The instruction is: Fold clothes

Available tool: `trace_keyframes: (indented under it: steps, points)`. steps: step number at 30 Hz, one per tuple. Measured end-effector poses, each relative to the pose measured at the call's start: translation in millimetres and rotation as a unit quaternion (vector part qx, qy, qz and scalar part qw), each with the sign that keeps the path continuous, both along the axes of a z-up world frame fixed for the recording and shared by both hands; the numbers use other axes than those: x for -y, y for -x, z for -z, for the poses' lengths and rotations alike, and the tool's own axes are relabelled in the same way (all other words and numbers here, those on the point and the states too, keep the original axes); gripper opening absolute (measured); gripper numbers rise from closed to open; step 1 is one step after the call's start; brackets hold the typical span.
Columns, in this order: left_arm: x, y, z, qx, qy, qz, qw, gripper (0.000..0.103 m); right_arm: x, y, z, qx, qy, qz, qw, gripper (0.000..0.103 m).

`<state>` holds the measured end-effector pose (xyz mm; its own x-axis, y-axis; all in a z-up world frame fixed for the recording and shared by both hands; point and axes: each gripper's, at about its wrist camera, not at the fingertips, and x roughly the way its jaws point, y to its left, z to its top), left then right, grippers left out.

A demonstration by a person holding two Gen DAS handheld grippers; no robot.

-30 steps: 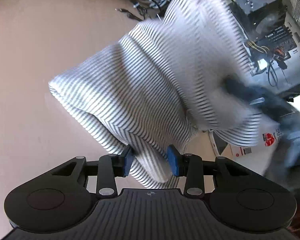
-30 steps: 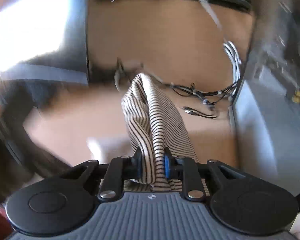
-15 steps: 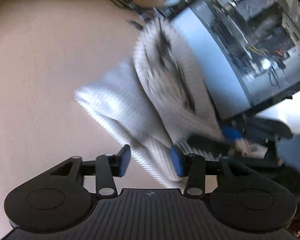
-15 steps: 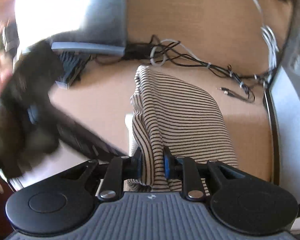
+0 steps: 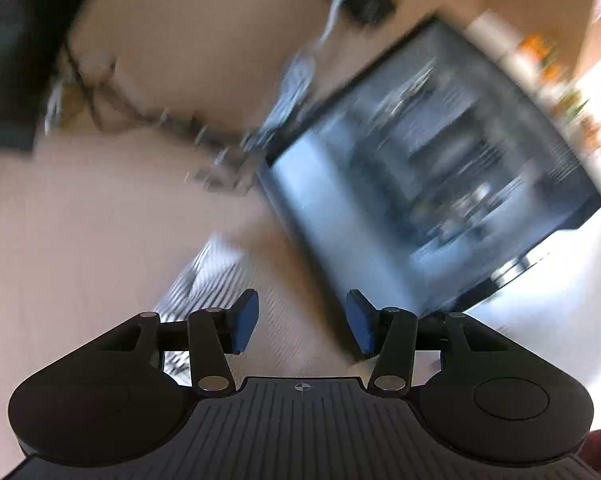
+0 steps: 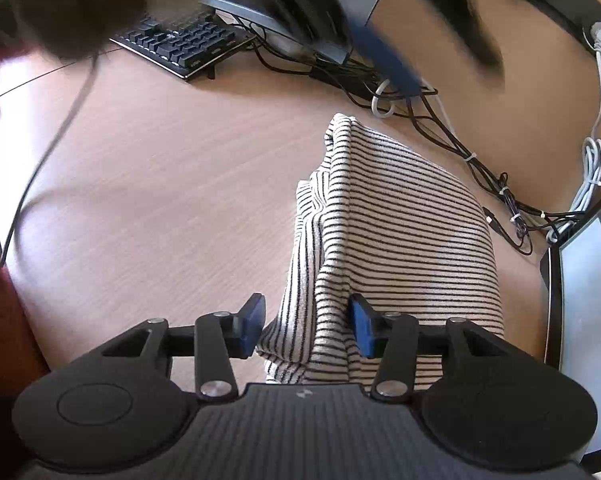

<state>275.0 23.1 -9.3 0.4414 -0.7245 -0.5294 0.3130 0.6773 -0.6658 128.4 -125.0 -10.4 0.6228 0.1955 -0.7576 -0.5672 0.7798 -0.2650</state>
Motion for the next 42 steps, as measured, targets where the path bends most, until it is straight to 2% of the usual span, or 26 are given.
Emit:
trace_keyframes:
  steps: [3, 4, 6, 8, 10, 13, 15, 16, 17, 19, 20, 23, 26, 29, 31, 34, 37, 38, 39, 42]
  points:
    - [4.4, 1.8, 22.0, -0.018, -0.01, 0.003, 0.9998, 0.046, 17.8, 2.5, -19.7, -0.016, -0.044, 0.007, 0.999, 0.049]
    - [5.8, 2.4, 29.4, -0.024, -0.014, 0.004, 0.9996, 0.046, 26.4, 2.3, -28.2, -0.02, -0.066, 0.015, 0.998, 0.053]
    - [7.0, 4.2, 41.2, -0.031, -0.02, 0.007, 0.9993, 0.046, 49.5, -1.7, -48.0, -0.015, -0.118, 0.048, 0.992, 0.075]
    - [1.7, 7.1, 42.4, -0.025, -0.02, 0.01, 0.9995, 0.045, 72.8, -10.8, -63.0, -0.006, -0.164, 0.086, 0.983, 0.083]
    - [-2.8, 7.4, 46.3, -0.031, -0.012, 0.002, 0.9994, 0.04, 88.5, -21.9, -68.3, 0.001, -0.185, 0.119, 0.976, 0.083]
    - [-10.8, 8.7, 50.5, -0.04, -0.002, -0.006, 0.9992, 0.036, 82.9, -35.7, -44.6, -0.021, -0.149, 0.123, 0.981, 0.084]
    - [-10.7, 8.9, 50.4, -0.043, -0.001, -0.009, 0.999, 0.036, 65.1, -37.1, -8.8, -0.051, -0.086, 0.098, 0.99, 0.088]
    - [-10.6, 9.0, 50.3, -0.045, 0.0, -0.01, 0.9989, 0.036, 58.3, -34.1, 7.7, -0.047, -0.062, 0.089, 0.993, 0.092]
    - [-10.9, 9.8, 48.9, -0.045, -0.001, -0.011, 0.9989, 0.036, 56.2, -32.6, 13.2, -0.037, -0.059, 0.089, 0.994, 0.1]
    - [-12.3, 14.1, 38.2, -0.031, -0.003, -0.013, 0.9994, 0.043, 54.3, -32.8, 14.4, -0.032, -0.062, 0.097, 0.993, 0.101]
    - [-12.1, 16.0, 29.1, -0.014, -0.003, -0.014, 0.9998, 0.05, 53.4, -33.0, 15.0, -0.029, -0.064, 0.101, 0.992, 0.102]
    - [-10.5, 17.1, 7.5, 0.032, -0.009, -0.02, 0.9993, 0.055, 55.4, -32.9, 16.5, -0.029, -0.071, 0.107, 0.991, 0.103]
    - [-4.9, 6.2, 12.9, 0.027, -0.035, -0.023, 0.9988, 0.059, 55.4, -33.0, 17.9, -0.028, -0.074, 0.108, 0.991, 0.103]
    - [-0.5, -1.2, 28.0, 0.009, -0.06, -0.025, 0.9978, 0.055, 58.0, -32.7, 17.5, -0.036, -0.08, 0.111, 0.99, 0.103]
    - [-1.4, -0.1, 37.0, 0.006, -0.064, -0.026, 0.9976, 0.054, 62.3, -38.1, 16.9, -0.057, -0.092, 0.115, 0.987, 0.103]
    - [-4.6, 4.7, 38.7, 0.012, -0.059, -0.03, 0.9977, 0.054, 85.2, -47.2, -2.0, -0.077, -0.164, 0.133, 0.975, 0.103]
    - [-4.2, 9.5, 42.6, 0.02, -0.062, -0.034, 0.9973, 0.054, 106.5, -57.1, -29.7, -0.048, -0.252, 0.161, 0.953, 0.102]
    - [-3.1, 10.4, 42.9, 0.022, -0.064, -0.036, 0.9971, 0.054, 107.1, -63.7, -38.7, -0.032, -0.26, 0.165, 0.951, 0.094]
    - [-1.2, 11.4, 42.7, 0.024, -0.067, -0.037, 0.9968, 0.054, 103.8, -72.1, -39.8, -0.024, -0.249, 0.167, 0.954, 0.081]
    - [1.9, 13.0, 40.2, 0.028, -0.076, -0.038, 0.996, 0.054, 93.6, -97.5, -25.8, -0.014, -0.196, 0.176, 0.965, 0.06]
